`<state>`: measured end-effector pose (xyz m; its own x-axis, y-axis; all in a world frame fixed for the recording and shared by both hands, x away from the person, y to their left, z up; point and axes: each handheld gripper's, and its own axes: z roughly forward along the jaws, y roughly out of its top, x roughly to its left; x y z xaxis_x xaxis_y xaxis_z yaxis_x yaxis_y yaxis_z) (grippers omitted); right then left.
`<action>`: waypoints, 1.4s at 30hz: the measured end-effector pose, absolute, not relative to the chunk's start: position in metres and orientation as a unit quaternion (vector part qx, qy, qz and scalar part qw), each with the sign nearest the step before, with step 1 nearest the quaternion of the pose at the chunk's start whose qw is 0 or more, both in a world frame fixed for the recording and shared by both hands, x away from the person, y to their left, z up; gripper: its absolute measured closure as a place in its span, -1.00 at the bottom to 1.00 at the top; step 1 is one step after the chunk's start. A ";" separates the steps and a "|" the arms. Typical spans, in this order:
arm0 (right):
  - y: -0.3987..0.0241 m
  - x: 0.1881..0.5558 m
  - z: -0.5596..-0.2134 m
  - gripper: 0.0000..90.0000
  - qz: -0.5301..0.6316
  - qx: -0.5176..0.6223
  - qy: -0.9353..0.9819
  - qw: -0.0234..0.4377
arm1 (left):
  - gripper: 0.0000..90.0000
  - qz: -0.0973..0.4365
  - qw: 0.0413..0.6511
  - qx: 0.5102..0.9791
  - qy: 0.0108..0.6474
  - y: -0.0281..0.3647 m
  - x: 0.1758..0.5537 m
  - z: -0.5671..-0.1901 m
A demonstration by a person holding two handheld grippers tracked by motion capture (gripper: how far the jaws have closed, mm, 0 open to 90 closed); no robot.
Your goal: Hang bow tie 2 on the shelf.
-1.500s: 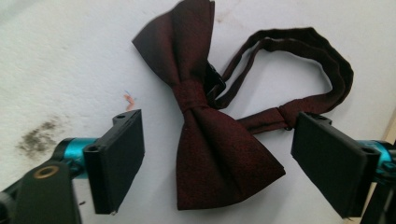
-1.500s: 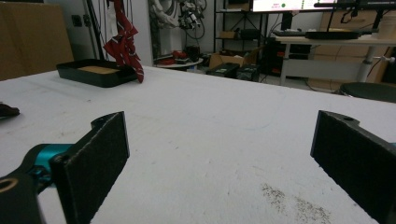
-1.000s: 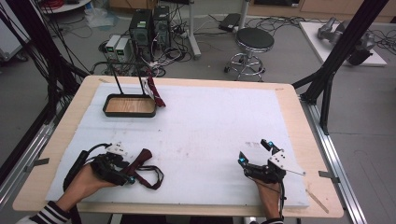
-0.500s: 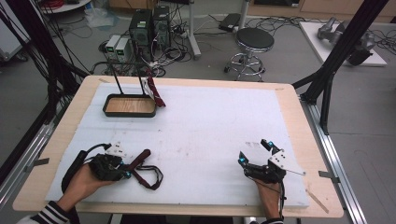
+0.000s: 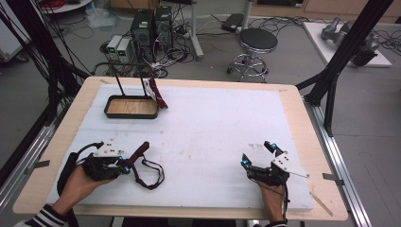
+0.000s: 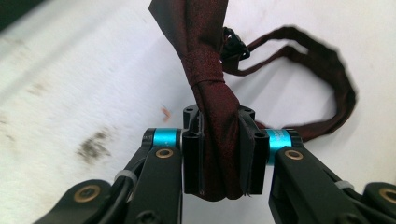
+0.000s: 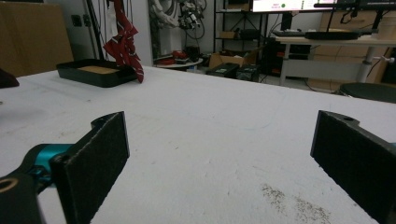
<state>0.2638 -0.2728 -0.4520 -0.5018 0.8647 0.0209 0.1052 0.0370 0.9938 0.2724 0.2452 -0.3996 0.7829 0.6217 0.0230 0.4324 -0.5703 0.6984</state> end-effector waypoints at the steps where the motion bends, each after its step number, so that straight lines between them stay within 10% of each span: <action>1: -0.273 0.264 -0.452 -0.92 0.582 0.378 0.642 0.326 | 0.65 0.137 0.360 0.872 0.303 0.247 0.273 -0.398; 42: -0.272 0.263 -0.452 -0.92 0.581 0.380 0.643 0.322 | 0.66 0.266 0.484 0.745 0.373 0.283 0.327 -0.343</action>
<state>0.2632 -0.2720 -0.4520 -0.5031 0.8638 0.0279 0.1152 0.0350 0.9927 0.3270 0.2832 -0.3425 0.5800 0.8138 0.0361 0.2980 -0.2532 0.9203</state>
